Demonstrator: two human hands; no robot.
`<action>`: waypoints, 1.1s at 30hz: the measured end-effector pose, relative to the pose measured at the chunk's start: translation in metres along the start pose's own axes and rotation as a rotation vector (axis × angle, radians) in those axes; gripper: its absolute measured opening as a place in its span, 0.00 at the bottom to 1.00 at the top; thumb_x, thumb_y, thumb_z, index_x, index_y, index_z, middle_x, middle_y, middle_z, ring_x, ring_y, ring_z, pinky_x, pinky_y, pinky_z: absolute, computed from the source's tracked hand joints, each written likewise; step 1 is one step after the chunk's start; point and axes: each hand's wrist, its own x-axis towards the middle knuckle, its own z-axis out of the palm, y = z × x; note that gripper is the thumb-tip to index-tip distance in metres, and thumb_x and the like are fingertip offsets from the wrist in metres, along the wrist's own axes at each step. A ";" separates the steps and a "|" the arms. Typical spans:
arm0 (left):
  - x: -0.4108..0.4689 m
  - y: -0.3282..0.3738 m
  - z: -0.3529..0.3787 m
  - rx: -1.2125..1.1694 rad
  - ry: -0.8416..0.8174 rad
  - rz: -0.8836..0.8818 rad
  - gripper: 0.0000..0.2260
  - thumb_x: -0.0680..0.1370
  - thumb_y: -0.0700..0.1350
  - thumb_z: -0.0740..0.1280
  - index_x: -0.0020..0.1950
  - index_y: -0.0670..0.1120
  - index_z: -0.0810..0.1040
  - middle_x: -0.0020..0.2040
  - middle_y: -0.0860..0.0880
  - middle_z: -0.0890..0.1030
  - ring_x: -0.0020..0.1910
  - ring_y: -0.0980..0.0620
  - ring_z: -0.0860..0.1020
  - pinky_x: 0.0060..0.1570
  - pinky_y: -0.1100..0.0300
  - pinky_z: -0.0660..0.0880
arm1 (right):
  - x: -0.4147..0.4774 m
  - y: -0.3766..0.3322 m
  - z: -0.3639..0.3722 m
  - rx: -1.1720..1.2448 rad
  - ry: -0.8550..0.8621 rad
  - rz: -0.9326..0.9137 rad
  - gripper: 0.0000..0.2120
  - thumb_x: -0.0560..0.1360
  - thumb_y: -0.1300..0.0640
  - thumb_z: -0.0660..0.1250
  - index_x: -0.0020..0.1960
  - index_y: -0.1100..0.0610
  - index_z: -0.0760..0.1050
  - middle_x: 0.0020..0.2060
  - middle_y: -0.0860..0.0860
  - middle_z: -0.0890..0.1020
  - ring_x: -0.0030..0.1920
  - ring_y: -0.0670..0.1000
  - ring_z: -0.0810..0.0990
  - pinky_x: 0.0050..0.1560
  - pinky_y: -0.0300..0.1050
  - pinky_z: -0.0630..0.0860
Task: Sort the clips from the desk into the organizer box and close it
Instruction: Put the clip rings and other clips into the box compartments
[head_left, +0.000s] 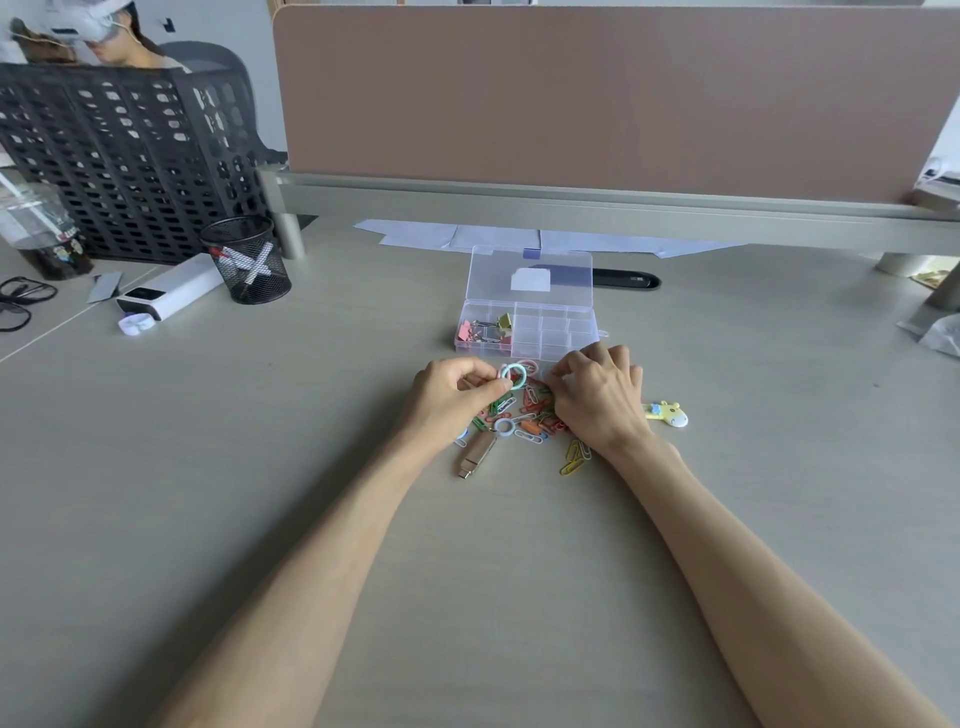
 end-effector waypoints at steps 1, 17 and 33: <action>0.000 0.000 0.000 0.000 0.004 -0.002 0.03 0.71 0.48 0.73 0.40 0.50 0.83 0.35 0.53 0.81 0.33 0.58 0.75 0.40 0.59 0.74 | 0.000 0.000 0.000 0.001 0.006 -0.009 0.10 0.77 0.52 0.61 0.51 0.55 0.78 0.54 0.52 0.77 0.57 0.57 0.67 0.53 0.51 0.63; 0.000 0.002 -0.002 -0.012 0.048 -0.004 0.04 0.71 0.50 0.73 0.39 0.51 0.82 0.35 0.54 0.81 0.34 0.58 0.76 0.41 0.58 0.75 | -0.003 -0.012 -0.019 0.702 0.036 -0.130 0.03 0.74 0.58 0.70 0.46 0.52 0.82 0.39 0.46 0.84 0.39 0.42 0.80 0.41 0.31 0.74; -0.002 0.012 0.004 0.088 0.065 0.063 0.04 0.71 0.50 0.73 0.40 0.50 0.83 0.35 0.55 0.82 0.34 0.57 0.77 0.39 0.59 0.74 | -0.007 -0.008 -0.021 0.722 -0.012 -0.123 0.09 0.73 0.64 0.69 0.50 0.55 0.84 0.44 0.48 0.86 0.44 0.40 0.83 0.49 0.35 0.79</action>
